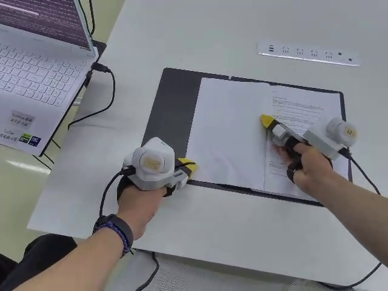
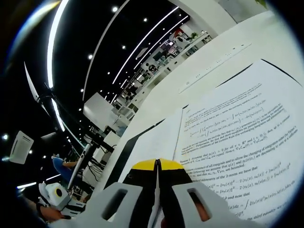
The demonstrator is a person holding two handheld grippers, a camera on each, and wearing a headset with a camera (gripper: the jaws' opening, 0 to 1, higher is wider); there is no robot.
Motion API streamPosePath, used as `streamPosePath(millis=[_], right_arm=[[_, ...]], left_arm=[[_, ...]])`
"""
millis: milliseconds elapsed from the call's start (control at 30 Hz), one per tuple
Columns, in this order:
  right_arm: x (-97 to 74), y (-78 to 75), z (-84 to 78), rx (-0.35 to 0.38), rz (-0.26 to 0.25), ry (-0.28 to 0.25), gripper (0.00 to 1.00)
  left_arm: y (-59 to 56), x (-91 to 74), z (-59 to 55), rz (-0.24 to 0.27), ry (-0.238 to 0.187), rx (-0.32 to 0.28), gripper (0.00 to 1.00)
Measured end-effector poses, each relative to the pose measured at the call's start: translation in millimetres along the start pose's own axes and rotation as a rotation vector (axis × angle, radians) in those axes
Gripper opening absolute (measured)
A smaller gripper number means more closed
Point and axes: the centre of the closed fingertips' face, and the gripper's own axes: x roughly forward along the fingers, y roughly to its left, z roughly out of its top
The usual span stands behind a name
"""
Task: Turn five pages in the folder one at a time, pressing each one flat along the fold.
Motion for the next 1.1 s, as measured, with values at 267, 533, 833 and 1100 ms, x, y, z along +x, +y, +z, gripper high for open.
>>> streamPosePath(millis=[267, 533, 833, 1100], right_arm=[[-18.8, 4.3, -14.9, 0.006, 0.005, 0.001, 0.00], [-38.8, 12.4, -39.3, -0.013, 0.024, 0.041, 0.00], [-52.7, 11.5, -56.9, -0.036, 0.044, 0.068, 0.00], [-63.6, 10.1, -68.4, -0.042, 0.051, 0.077, 0.00]], left_arm=[[0.5, 0.6, -0.3, -0.006, -0.008, -0.009, 0.00], [0.2, 1.0, -0.7, -0.006, -0.007, -0.003, 0.00], [0.2, 0.7, -1.2, -0.009, -0.010, -0.009, 0.00], [-0.2, 0.5, -1.7, -0.010, -0.009, -0.005, 0.00]])
